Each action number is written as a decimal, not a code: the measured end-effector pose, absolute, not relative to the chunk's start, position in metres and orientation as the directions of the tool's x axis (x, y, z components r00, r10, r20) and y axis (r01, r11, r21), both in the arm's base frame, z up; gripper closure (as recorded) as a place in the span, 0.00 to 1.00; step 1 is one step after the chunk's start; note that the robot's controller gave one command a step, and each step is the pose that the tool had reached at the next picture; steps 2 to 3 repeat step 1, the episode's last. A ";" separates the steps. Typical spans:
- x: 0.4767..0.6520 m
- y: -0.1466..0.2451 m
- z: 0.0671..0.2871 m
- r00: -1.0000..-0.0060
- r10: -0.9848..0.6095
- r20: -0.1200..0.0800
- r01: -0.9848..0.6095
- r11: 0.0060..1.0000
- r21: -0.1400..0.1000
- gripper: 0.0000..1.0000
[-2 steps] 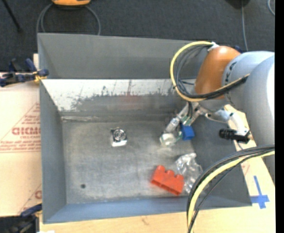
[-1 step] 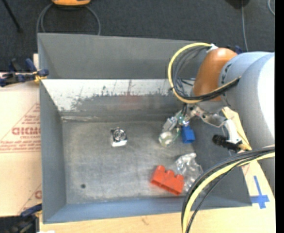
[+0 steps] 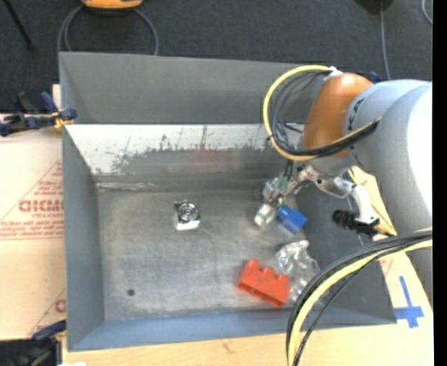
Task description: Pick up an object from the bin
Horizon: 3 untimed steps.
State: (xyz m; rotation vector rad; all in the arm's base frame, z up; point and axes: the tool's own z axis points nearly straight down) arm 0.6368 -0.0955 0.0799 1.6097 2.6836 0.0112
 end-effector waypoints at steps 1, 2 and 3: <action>0.640 -0.097 0.200 -0.477 0.879 -0.008 0.879 0.477 0.009 1.00; 0.640 -0.097 0.200 -0.477 0.879 -0.008 0.879 0.477 0.009 1.00; 0.640 -0.097 0.200 -0.477 0.879 -0.008 0.879 0.477 0.009 1.00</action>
Offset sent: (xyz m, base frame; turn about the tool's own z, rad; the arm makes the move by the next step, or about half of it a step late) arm 0.0001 0.0000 0.1138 -0.0001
